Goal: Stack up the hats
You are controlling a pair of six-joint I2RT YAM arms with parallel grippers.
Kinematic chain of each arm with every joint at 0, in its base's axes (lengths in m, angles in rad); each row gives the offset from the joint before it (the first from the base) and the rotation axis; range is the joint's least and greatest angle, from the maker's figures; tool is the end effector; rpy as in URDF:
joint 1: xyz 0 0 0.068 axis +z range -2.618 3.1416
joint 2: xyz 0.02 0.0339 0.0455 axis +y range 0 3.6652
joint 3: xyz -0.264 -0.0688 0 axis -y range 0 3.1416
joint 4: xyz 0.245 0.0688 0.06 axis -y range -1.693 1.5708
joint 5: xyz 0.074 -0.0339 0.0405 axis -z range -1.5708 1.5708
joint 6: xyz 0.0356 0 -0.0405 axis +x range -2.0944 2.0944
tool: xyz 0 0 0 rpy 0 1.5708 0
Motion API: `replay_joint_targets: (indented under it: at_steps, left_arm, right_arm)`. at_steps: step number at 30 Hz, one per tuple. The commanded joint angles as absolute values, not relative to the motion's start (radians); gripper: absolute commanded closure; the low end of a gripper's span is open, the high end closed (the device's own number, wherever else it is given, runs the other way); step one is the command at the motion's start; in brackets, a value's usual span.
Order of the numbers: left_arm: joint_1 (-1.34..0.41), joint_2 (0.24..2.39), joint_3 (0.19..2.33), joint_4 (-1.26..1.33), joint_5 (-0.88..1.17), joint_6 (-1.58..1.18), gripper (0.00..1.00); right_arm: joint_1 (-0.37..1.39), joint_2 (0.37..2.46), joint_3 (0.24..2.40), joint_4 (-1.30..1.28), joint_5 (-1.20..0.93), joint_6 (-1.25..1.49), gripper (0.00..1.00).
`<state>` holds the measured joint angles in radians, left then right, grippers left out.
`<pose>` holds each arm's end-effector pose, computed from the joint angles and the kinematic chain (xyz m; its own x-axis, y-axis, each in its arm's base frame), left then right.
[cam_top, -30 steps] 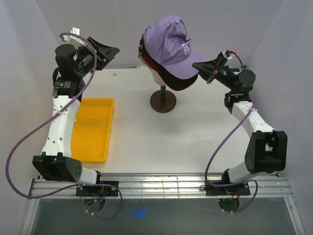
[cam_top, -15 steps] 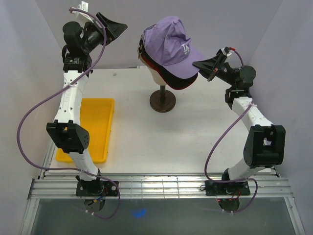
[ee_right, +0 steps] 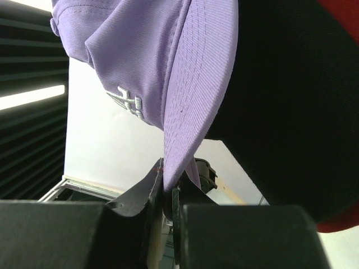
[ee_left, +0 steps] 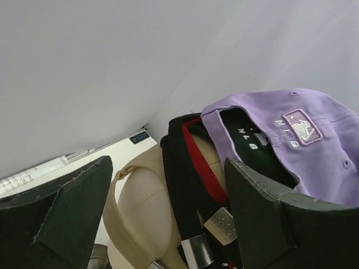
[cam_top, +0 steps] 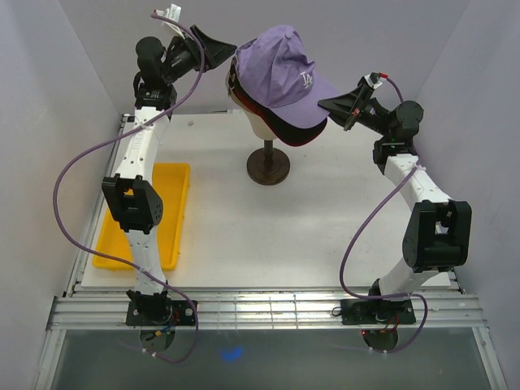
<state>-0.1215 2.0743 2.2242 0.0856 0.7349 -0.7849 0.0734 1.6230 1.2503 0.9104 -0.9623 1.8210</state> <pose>0.4719 -0.0817 0.4641 -0.3571 -0.4846 -0.7985 0.6852 0.4451 -0.5766 0.3617 0.0559 0.3921 -0.8480 0.4930 -0.1945 -0.3105 -0.1647 0.9362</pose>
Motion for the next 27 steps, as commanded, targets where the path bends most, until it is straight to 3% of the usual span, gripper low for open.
replay_joint_targets:
  at_steps: [1,21,27]
  left_arm:
    - [-0.126,2.045,2.284,0.178,0.77,-0.791,0.09]
    - [-0.178,2.033,2.26,0.258,0.844,-0.712,0.08]
    - [-0.204,2.016,2.211,0.226,0.802,-0.678,0.13]
  right_arm:
    - [0.083,1.644,1.284,0.844,-1.026,1.767,0.92]
    - [0.081,1.664,1.348,0.785,-1.026,1.761,0.92]
    - [0.081,1.663,1.37,0.749,-1.026,1.747,0.92]
